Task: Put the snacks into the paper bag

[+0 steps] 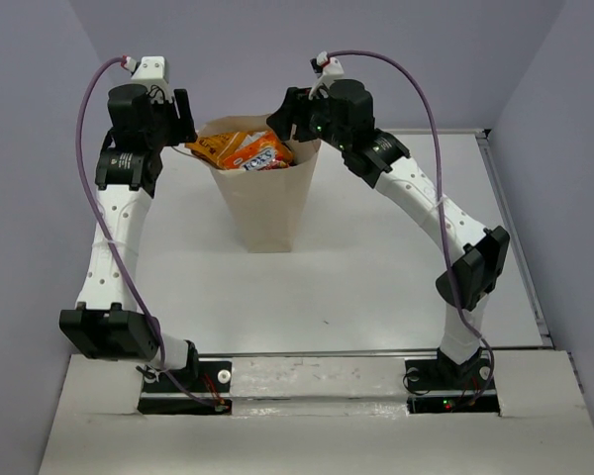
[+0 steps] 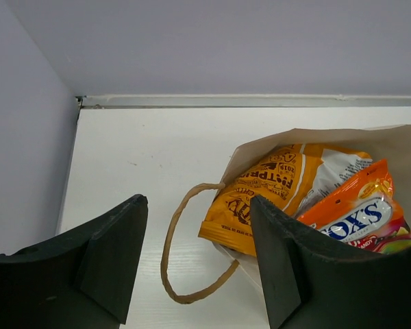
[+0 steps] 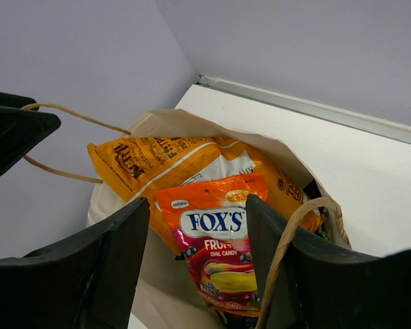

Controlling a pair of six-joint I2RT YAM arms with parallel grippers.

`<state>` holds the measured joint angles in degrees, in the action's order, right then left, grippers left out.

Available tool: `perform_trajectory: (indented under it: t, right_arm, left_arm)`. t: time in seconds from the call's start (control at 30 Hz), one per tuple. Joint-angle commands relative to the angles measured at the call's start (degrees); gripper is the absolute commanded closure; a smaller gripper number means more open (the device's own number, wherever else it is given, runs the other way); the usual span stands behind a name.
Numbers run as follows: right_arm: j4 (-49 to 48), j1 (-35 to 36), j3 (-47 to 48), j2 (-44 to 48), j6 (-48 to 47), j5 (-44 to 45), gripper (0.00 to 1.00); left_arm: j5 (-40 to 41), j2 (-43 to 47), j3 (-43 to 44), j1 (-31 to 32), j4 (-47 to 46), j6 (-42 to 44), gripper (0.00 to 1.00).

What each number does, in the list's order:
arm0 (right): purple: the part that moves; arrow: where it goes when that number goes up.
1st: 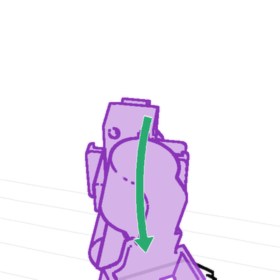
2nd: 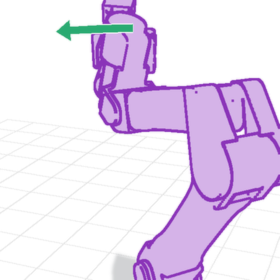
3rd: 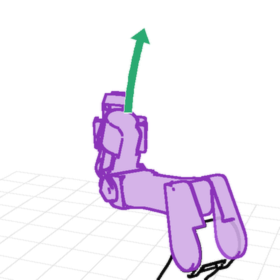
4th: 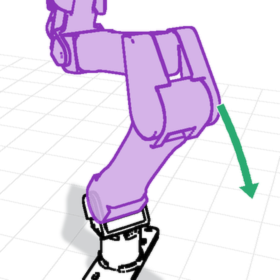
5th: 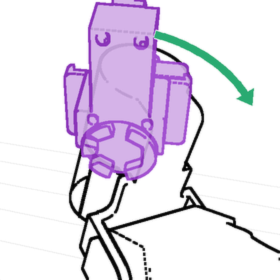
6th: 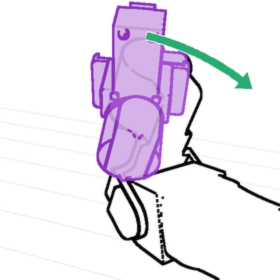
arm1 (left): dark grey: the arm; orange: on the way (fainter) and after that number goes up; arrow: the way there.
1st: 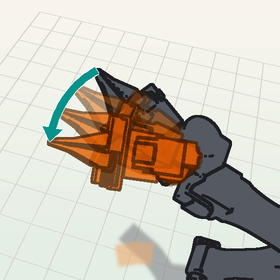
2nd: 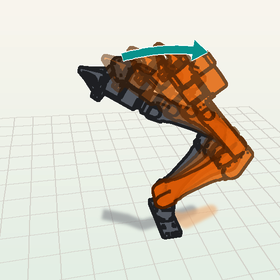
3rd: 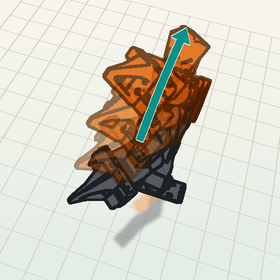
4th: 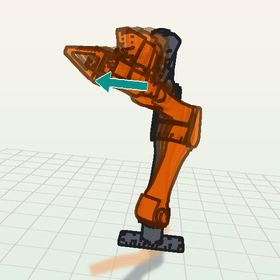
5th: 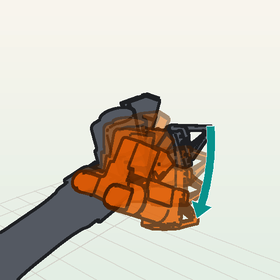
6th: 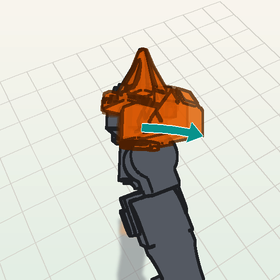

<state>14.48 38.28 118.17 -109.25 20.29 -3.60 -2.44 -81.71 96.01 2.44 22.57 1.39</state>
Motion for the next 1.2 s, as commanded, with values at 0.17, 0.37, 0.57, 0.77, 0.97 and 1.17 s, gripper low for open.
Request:
perform_trajectory:
  t: [0.17, 0.37, 0.57, 0.77, 0.97, 1.17]
  right_arm:
    - [-1.5, 0.3, -2.4, 6.3, -2.5, 7.0, 0.2]
    - [0.7, 0.3, -3.8, 8.0, -4.1, 9.3, 0.05]
    - [4.1, -0.2, -2.2, 7.7, -4.2, 10.4, 0.0]
    - [10.2, -0.8, 0.7, 6.4, -3.8, 12.2, 0.0]
    - [11.1, -0.8, 2.1, 7.0, -2.6, 9.7, 0.0]
    - [11.8, -0.8, 0.7, 8.4, -3.2, 13.7, 0.0]
  left_arm:
    - [-0.2, -1.4, 0.0, -0.2, -0.8, 0.3, 0.28]
    - [-0.3, -1.9, 0.6, -0.3, -1.4, 0.2, 0.28]
    - [-0.4, -1.8, 0.6, -0.3, -1.3, 0.1, 0.28]
    - [-0.6, -1.6, 0.8, -0.3, -1.2, 0.2, 0.28]
    - [-1.1, -1.5, 0.9, -0.3, -1.3, -0.2, 0.28]
    - [-0.9, -1.3, 1.3, -0.3, -0.9, -0.1, 0.25]
